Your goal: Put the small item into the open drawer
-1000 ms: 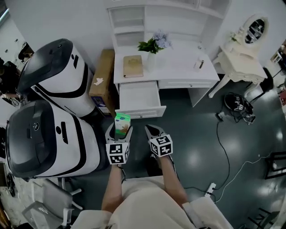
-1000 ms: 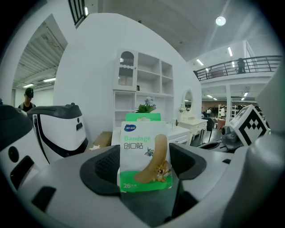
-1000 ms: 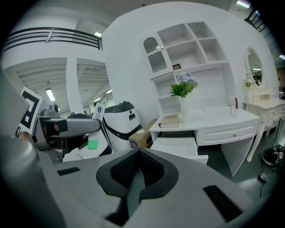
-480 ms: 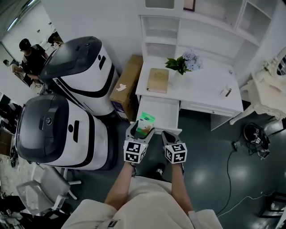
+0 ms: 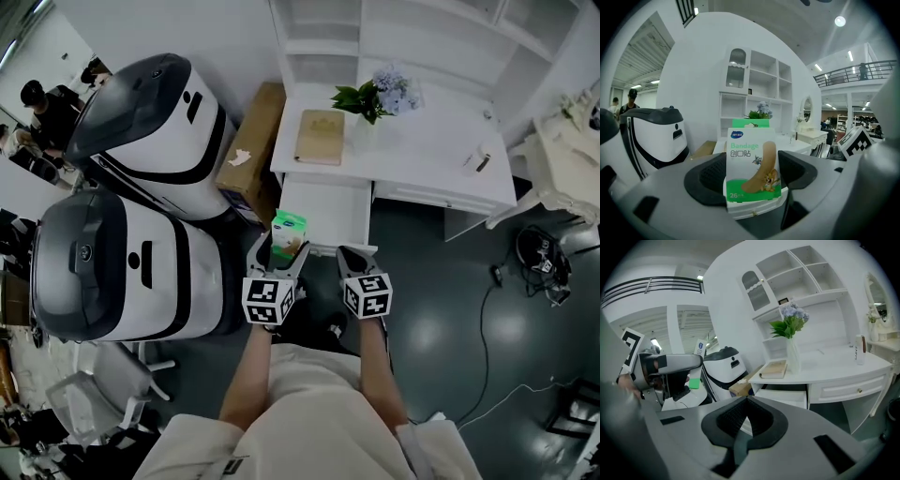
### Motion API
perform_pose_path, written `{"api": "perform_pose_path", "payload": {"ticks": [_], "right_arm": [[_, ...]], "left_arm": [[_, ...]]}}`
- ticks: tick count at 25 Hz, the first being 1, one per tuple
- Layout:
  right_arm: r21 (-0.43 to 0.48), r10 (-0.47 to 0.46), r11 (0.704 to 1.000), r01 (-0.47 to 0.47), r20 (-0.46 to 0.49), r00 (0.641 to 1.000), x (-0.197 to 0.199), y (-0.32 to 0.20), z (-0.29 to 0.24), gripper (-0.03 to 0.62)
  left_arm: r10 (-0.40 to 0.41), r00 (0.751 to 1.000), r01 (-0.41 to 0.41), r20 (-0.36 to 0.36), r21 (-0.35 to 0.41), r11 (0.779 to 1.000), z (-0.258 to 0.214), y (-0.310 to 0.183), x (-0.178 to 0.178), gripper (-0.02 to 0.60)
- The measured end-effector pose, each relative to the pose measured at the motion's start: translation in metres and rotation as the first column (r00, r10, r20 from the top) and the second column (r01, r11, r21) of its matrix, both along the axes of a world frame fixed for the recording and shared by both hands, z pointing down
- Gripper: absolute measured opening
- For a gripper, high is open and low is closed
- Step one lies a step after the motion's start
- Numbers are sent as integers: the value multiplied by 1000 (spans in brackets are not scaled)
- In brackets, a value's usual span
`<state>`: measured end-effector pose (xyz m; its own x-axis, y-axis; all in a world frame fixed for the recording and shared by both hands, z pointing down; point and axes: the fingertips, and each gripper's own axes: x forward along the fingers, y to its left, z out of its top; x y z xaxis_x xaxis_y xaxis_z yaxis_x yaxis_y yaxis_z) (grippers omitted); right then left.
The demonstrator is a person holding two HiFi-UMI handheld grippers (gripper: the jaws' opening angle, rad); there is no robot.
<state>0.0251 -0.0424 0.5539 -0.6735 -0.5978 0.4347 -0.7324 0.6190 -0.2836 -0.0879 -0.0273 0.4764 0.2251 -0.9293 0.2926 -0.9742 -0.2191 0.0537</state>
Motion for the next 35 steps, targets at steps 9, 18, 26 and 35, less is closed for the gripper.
{"api": "perform_pose_path", "payload": {"ticks": [9,18,26,35], "right_arm": [[5,13,1000,-13,1,1000,-23,-55,-3,25],[-25,10,1000,-10,1,1000,-47,-113,-2,25],[-22,72,997,-72,-38,997,-38,-154,-1,25],[-55,162,984,-168,-101,982,-18,-184,23,25]], "left_arm": [[4,1000,-4,31,-4,1000,1,-46,-24,357],[56,998,-56,42,-6,998,-4,-126,-43,357],[177,984,-177,23,-10,984,7,-189,-37,357],[379,923,-373,71,-86,924,58,-228,-30,357]]}}
